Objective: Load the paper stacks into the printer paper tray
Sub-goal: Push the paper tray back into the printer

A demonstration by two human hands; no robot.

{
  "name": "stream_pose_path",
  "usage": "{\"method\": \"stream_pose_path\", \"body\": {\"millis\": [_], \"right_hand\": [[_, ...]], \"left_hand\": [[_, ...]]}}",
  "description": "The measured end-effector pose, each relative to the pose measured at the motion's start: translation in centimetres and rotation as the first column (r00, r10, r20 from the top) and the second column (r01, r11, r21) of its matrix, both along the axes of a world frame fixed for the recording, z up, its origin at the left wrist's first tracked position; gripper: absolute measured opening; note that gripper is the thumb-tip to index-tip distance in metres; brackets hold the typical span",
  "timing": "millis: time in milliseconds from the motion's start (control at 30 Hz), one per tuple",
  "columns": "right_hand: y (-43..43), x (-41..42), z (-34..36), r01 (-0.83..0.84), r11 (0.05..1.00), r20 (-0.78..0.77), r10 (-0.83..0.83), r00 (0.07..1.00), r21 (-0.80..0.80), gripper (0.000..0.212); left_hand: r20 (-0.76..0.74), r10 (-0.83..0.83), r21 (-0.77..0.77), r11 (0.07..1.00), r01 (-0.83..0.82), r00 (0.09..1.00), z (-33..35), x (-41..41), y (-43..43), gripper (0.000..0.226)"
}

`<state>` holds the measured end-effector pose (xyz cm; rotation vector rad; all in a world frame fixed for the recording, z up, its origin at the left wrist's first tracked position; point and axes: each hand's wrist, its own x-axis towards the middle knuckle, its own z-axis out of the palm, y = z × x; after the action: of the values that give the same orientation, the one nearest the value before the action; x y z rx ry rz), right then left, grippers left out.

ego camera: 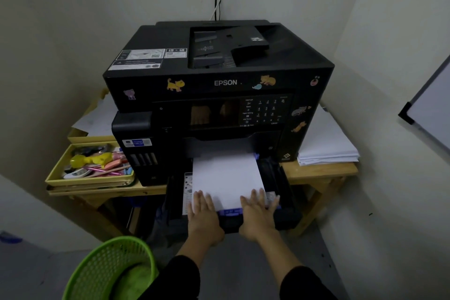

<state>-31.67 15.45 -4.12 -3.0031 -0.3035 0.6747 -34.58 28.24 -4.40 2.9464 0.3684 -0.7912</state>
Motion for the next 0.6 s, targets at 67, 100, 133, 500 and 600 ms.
{"method": "stream_pose_path", "body": {"millis": [67, 100, 133, 500, 600], "right_hand": [[-0.3, -0.2, 0.1, 0.183, 0.982, 0.001, -0.183, 0.983, 0.048, 0.096], [-0.4, -0.6, 0.0, 0.279, 0.956, -0.001, -0.280, 0.960, 0.094, 0.101], [-0.4, -1.1, -0.2, 0.369, 0.915, -0.001, -0.374, 0.927, 0.161, 0.105], [0.8, -0.6, 1.2, 0.733, -0.438, -0.718, -0.689, 0.098, 0.520, 0.117], [1.0, -0.5, 1.2, 0.660, -0.563, -0.794, -0.603, 0.085, 0.498, 0.127]], "left_hand": [[0.106, 0.268, -0.063, 0.963, -0.263, 0.957, 0.1, -1.0, -0.5, 0.111], [0.148, 0.437, -0.138, 0.897, -0.419, 0.887, 0.0, -1.4, -0.8, 0.115], [0.165, 0.613, -0.239, 0.785, -0.572, 0.772, 0.1, -1.7, -1.2, 0.119], [-0.676, 0.733, -0.612, -0.619, -0.493, -0.082, -6.7, 2.8, -0.4, 0.163], [-0.654, 0.753, -0.660, -0.619, -0.426, -0.080, -3.6, 2.0, -1.7, 0.149]]}}
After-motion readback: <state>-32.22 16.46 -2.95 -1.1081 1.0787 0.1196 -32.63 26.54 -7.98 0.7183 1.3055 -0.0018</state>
